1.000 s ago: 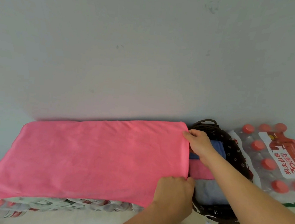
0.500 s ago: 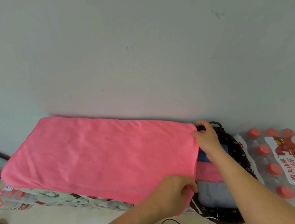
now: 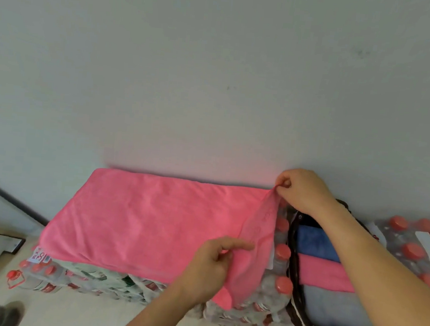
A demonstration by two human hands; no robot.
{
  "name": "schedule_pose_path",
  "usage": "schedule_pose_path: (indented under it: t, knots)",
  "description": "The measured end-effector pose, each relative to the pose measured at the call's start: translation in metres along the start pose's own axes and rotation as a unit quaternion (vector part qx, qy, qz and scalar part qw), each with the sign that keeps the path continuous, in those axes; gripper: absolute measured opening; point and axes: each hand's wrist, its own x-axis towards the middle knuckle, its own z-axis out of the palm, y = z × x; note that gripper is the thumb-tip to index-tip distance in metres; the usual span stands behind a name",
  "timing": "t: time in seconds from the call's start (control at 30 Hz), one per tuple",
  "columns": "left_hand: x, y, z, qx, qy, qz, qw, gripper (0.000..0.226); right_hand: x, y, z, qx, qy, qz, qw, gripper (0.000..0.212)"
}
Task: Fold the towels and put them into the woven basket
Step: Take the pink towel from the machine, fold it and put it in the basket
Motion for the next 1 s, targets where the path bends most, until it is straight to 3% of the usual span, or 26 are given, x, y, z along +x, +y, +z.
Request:
schedule_pose_path:
  t: [0.13,0.43,0.6,1.0]
  knots:
    - [-0.009,-0.005,-0.041,-0.032,0.060,-0.020,0.998,0.057,0.017,-0.042,0.001,-0.042,0.035,-0.066,0.996,0.018]
    - [-0.044,-0.013,-0.136,-0.033,0.170,-0.023,0.985,0.041,0.058,-0.151,0.036,-0.066,0.023,-0.155,0.985,0.019]
    - [-0.063,-0.033,-0.189,-0.071,0.208,-0.042,0.975,0.033,0.079,-0.220,0.066,-0.089,0.016,-0.190,0.978,0.021]
    - [-0.093,-0.104,-0.290,-0.068,0.262,-0.090,0.959,0.044,0.110,-0.352,0.152,-0.103,-0.006,-0.235,0.966,0.024]
